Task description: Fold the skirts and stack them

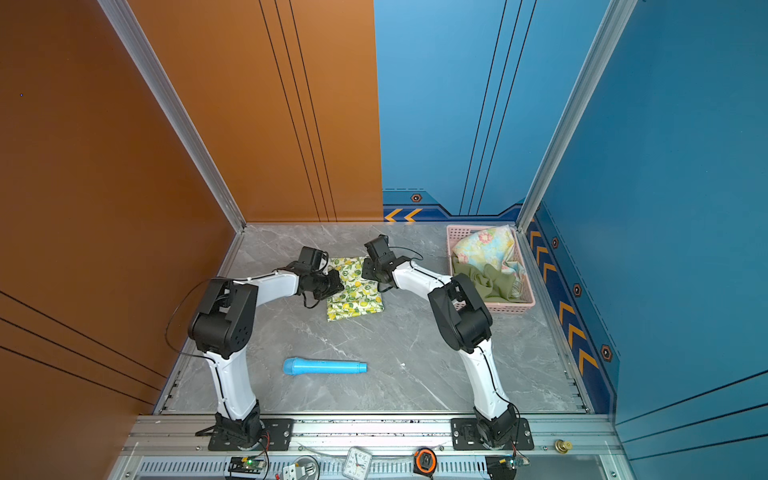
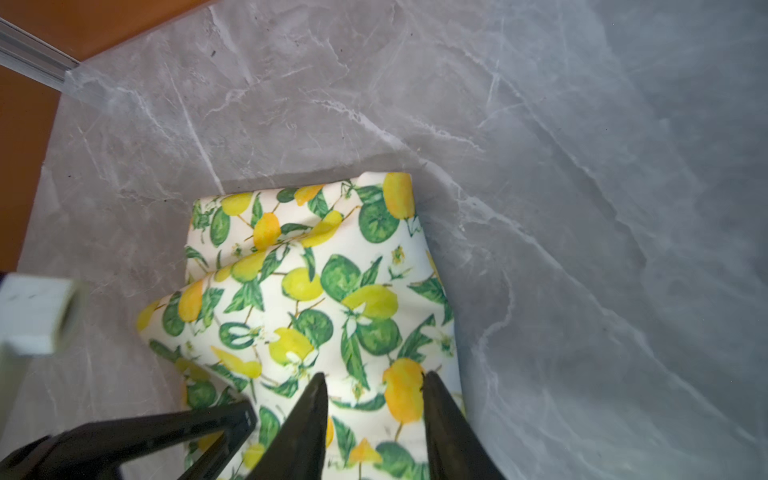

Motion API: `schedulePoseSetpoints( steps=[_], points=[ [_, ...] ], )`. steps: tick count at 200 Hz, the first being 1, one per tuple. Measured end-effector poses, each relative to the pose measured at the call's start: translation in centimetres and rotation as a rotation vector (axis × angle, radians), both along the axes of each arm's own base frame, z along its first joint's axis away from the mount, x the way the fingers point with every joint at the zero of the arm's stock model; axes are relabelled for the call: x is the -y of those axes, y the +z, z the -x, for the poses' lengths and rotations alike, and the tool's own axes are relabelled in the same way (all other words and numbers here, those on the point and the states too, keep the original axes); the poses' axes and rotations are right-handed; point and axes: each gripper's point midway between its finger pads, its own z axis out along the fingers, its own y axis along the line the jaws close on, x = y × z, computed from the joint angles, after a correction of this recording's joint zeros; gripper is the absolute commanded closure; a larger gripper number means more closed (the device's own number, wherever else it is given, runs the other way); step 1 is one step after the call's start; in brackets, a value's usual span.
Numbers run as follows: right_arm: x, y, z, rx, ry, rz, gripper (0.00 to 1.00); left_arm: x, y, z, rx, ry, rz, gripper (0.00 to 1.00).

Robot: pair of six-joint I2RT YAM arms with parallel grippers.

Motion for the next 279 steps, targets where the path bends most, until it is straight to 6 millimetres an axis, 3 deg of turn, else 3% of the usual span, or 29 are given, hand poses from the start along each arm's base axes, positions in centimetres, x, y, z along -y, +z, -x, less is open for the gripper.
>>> schedulePoseSetpoints(
  steps=[21,38,90,189,223,246,279],
  points=[
    [-0.1,2.2,2.2,0.024,0.018,-0.005,0.63,0.0,0.0,0.0,-0.001,0.002,0.001,1.0],
    [-0.4,2.7,3.8,0.027,0.032,0.001,0.63,0.0,0.0,0.0,-0.001,0.002,0.001,1.0],
    [-1.2,-1.7,9.5,-0.071,0.1,0.084,0.65,0.0,0.0,0.0,-0.001,0.001,0.001,1.0],
    [-0.7,-4.6,11.1,-0.152,0.098,0.126,0.66,0.1,0.3,-0.1,-0.008,0.002,-0.002,1.0],
    [-0.5,-5.1,11.4,-0.168,0.098,0.141,0.66,0.2,1.7,-0.8,-0.005,0.005,-0.003,0.64],
    [-0.4,-5.4,11.4,-0.176,0.102,0.153,0.66,-0.4,3.6,-1.3,0.02,0.011,-0.005,0.49],
    [-0.5,-5.0,11.1,-0.171,0.108,0.158,0.64,-3.1,7.5,-1.4,0.073,0.065,-0.02,0.38]
  ],
)
